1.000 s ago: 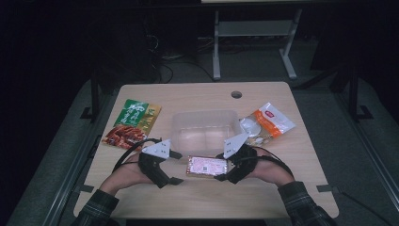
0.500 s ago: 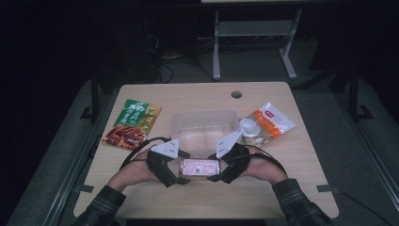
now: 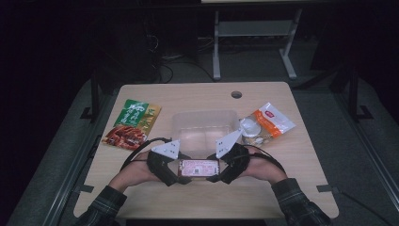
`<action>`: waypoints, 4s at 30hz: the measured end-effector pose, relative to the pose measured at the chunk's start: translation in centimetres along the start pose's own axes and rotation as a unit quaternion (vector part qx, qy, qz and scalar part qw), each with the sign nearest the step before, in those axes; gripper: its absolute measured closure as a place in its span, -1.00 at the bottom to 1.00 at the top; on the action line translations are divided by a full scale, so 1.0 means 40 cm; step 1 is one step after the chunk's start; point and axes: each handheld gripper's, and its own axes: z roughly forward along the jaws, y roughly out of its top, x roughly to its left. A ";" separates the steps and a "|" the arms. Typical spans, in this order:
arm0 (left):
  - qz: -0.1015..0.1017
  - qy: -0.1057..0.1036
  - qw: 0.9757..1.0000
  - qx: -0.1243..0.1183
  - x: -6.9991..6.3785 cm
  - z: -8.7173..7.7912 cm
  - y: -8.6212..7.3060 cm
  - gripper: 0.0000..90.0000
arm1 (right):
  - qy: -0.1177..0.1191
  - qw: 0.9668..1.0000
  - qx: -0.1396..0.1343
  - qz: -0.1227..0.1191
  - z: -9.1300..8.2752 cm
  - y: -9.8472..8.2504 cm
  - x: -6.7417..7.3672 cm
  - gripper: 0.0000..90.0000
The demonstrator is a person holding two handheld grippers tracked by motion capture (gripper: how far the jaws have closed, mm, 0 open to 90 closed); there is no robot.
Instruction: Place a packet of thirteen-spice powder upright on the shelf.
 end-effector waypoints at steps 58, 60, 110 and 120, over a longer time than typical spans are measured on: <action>-0.035 0.055 0.998 0.011 0.128 -0.030 0.086 -0.30 | -0.214 0.948 -0.057 0.231 -0.141 -0.307 0.153 -0.65; -0.036 0.058 0.998 0.011 0.139 -0.029 0.097 -0.30 | -0.214 0.948 -0.054 0.230 -0.139 -0.304 0.154 -0.65; -0.044 0.067 0.993 0.083 0.331 0.093 0.220 -0.31 | -0.182 0.959 -0.053 0.212 -0.106 -0.299 0.143 -0.64; -0.041 0.068 0.993 0.088 0.339 0.096 0.235 -0.31 | -0.179 0.959 -0.053 0.212 -0.106 -0.299 0.145 -0.64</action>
